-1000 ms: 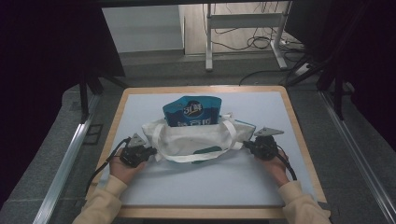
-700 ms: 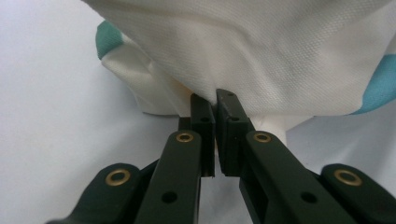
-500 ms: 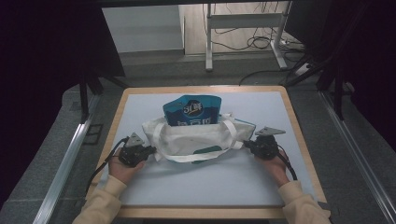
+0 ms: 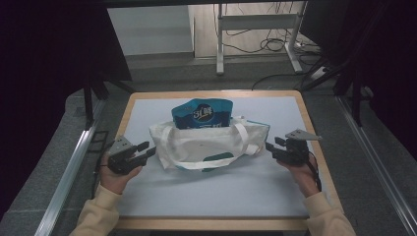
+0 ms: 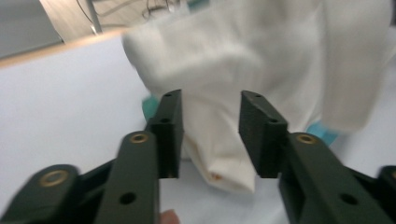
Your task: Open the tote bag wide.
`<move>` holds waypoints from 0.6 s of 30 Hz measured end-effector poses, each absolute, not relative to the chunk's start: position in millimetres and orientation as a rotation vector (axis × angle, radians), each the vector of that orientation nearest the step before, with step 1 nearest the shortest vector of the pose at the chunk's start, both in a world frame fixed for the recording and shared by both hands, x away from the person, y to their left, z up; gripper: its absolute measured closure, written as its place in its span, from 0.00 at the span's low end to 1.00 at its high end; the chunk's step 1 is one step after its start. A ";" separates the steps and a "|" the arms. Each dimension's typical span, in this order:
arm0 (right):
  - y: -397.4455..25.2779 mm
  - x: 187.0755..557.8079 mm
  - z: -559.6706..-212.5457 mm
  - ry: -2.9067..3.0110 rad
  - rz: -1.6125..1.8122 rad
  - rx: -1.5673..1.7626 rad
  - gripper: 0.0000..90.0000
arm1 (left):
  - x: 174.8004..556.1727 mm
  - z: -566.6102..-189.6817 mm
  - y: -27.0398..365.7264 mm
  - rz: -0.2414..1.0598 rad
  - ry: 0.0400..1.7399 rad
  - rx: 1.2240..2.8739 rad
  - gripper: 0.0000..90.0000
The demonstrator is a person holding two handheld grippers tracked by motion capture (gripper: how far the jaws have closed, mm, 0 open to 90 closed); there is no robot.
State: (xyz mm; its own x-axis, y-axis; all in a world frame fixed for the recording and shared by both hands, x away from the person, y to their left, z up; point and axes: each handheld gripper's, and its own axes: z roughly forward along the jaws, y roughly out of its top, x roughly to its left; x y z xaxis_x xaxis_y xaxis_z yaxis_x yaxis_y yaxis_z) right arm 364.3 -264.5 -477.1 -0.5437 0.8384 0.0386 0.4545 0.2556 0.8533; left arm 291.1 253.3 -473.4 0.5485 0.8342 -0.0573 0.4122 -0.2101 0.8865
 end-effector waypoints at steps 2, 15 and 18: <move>-266.1 362.9 -471.2 2.099 1.229 1.157 0.67 | 289.8 -462.2 253.9 0.553 1.018 1.810 0.74; -223.0 394.6 -393.8 2.138 1.329 0.963 0.98 | 349.9 -402.9 232.1 0.496 0.961 1.857 1.00; -205.9 409.8 -389.4 2.185 1.340 0.950 0.98 | 374.5 -398.1 224.5 0.481 0.964 1.901 1.00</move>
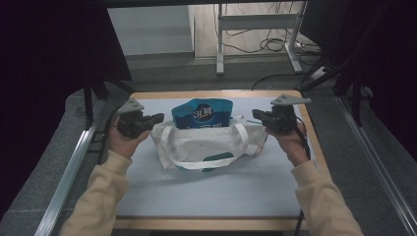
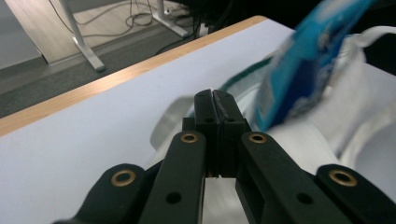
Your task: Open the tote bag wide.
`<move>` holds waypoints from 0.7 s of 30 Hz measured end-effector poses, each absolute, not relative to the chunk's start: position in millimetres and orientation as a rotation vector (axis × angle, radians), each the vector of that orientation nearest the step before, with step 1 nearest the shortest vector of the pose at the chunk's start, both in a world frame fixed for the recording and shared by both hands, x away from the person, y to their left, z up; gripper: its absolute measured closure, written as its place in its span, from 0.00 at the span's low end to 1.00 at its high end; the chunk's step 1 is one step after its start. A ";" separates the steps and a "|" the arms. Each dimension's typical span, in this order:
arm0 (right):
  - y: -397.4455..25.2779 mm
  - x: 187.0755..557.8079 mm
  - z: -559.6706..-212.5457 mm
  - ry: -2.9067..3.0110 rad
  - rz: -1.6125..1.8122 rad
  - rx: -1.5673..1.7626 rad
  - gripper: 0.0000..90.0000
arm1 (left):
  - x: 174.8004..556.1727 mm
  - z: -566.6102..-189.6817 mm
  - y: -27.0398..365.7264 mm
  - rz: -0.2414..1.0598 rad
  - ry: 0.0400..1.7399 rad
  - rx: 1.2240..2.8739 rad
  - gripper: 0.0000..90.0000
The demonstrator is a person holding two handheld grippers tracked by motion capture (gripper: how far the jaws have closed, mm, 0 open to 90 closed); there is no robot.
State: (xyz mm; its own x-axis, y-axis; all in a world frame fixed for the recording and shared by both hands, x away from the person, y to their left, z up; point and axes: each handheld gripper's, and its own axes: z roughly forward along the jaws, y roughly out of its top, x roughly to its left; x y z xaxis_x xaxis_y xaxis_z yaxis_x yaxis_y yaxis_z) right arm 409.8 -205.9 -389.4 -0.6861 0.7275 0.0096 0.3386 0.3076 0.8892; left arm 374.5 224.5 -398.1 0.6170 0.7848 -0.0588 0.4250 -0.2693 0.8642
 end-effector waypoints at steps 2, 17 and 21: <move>-190.8 419.5 -390.1 2.232 1.318 0.923 0.98 | 388.3 -398.5 220.0 0.462 0.971 1.923 1.00; -168.7 393.0 -426.8 2.418 1.265 0.868 0.99 | 406.7 -437.9 202.3 0.299 0.999 2.056 1.00; -171.4 381.4 -435.2 2.430 1.278 0.870 0.99 | 408.6 -444.3 203.0 0.283 1.032 2.063 1.00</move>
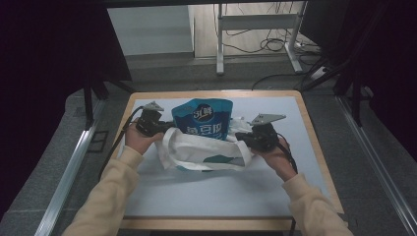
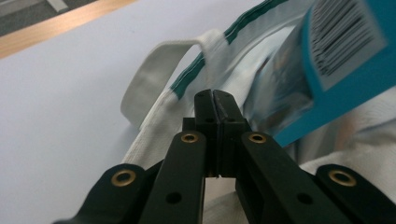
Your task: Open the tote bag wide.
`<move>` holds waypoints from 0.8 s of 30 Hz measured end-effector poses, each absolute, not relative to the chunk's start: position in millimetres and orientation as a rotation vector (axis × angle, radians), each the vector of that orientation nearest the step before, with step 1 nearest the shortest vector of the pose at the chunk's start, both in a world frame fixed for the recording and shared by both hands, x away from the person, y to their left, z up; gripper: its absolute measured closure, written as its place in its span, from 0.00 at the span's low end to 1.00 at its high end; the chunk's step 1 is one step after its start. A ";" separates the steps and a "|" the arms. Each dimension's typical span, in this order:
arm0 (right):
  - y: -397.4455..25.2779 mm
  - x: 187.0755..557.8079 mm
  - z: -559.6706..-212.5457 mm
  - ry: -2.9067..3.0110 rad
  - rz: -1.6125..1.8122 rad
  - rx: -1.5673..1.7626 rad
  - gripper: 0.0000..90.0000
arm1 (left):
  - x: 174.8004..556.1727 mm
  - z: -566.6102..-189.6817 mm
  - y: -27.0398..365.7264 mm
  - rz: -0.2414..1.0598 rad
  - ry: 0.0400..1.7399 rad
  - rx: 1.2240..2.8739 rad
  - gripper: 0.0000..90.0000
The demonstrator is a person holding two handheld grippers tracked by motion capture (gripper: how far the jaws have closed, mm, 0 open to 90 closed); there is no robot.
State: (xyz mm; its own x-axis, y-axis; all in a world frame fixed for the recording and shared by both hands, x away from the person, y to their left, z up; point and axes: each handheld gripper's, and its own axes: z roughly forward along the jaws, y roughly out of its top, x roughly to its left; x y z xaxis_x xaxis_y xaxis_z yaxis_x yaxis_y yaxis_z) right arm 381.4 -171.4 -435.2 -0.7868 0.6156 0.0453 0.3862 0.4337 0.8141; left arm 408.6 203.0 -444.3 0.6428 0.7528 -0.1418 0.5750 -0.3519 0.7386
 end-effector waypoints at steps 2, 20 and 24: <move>-171.2 373.6 -442.2 2.438 1.286 0.860 0.99 | 410.6 -446.0 202.9 0.277 1.048 2.067 1.00; -162.3 341.5 -495.0 2.526 1.173 0.806 0.99 | 433.5 -451.1 197.0 0.305 1.139 2.095 1.00; -162.8 339.1 -503.5 2.542 1.158 0.811 0.99 | 435.3 -454.7 193.4 0.317 1.146 2.115 1.00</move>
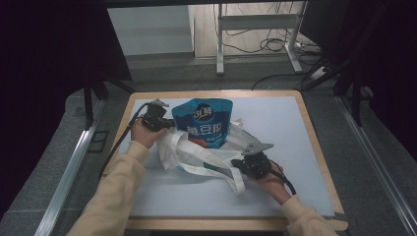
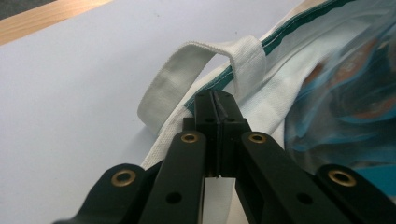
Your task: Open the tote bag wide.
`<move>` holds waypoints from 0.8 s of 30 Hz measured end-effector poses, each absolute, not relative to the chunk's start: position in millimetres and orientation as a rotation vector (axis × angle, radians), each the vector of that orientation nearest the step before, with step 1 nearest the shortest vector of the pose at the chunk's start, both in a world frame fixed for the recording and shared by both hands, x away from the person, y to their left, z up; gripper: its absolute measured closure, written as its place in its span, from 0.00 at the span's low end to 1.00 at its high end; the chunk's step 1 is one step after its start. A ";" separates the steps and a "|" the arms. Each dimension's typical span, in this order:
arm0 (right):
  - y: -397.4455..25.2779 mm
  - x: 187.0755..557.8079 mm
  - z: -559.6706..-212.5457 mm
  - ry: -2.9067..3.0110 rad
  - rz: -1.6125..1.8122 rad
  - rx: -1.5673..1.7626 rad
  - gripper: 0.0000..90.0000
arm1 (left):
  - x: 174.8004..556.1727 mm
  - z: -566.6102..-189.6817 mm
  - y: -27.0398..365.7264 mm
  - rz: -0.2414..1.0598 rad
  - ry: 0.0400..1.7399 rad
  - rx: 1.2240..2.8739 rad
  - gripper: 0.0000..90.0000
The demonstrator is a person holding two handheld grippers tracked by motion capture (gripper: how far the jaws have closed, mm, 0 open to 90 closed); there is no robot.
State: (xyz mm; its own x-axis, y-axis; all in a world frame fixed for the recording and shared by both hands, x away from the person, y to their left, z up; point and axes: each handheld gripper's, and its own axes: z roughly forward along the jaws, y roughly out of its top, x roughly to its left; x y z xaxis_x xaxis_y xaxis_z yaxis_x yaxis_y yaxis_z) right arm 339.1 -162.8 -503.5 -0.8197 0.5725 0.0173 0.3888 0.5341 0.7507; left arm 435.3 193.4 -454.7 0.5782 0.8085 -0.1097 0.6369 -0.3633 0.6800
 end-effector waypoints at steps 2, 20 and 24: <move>-163.1 338.7 -505.3 2.544 1.156 0.812 0.99 | 437.1 -456.1 192.9 0.319 1.149 2.124 1.00; -171.9 346.7 -472.5 2.418 1.272 0.831 0.99 | 406.0 -436.9 204.0 0.325 1.043 1.991 0.99; -173.0 354.2 -454.8 2.371 1.301 0.831 0.99 | 396.2 -431.7 205.4 0.298 1.023 1.978 1.00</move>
State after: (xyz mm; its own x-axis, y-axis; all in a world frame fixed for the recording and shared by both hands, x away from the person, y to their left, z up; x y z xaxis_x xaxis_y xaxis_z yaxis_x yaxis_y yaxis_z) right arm 354.2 -173.0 -454.8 -0.7832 0.6218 0.0064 0.3393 0.4187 0.8424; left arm 396.2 205.4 -431.7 0.6347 0.7548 -0.1654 0.5481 -0.2890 0.7849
